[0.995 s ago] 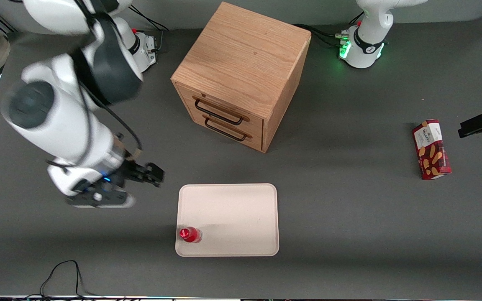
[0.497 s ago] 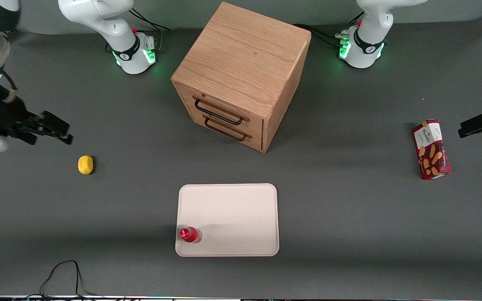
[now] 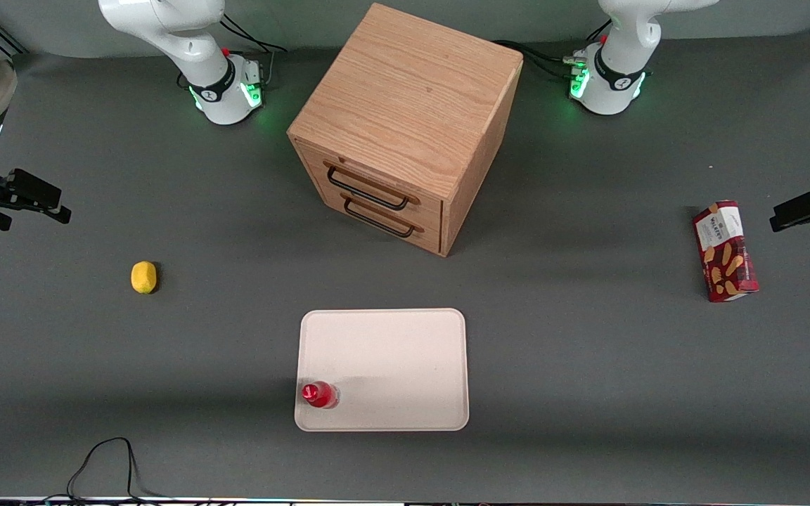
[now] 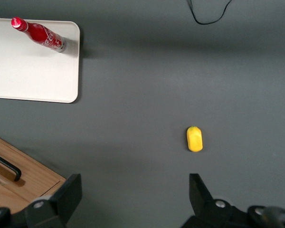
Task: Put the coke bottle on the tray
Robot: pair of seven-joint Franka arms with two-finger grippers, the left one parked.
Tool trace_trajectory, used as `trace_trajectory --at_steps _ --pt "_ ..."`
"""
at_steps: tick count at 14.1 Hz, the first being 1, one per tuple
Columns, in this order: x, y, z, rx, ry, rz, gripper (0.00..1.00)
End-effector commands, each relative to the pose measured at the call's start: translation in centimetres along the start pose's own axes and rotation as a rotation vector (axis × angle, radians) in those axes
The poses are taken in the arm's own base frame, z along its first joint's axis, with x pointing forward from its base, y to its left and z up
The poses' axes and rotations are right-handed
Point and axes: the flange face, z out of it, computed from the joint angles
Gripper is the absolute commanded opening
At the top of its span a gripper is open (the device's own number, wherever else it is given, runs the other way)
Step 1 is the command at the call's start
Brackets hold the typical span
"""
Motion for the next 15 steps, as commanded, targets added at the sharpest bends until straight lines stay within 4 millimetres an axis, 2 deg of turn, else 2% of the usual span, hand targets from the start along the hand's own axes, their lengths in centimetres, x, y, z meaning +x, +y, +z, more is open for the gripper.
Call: trace_trajectory --at_steps 1,4,15 --pt "-0.2 0.6 -1.2 -0.016 0.038 -0.017 1.00" --pt "0.3 1.3 -2.7 -0.038 0.063 0.001 1.00" --pt "-2.0 0.3 -1.5 -0.052 -0.010 -0.028 1.00"
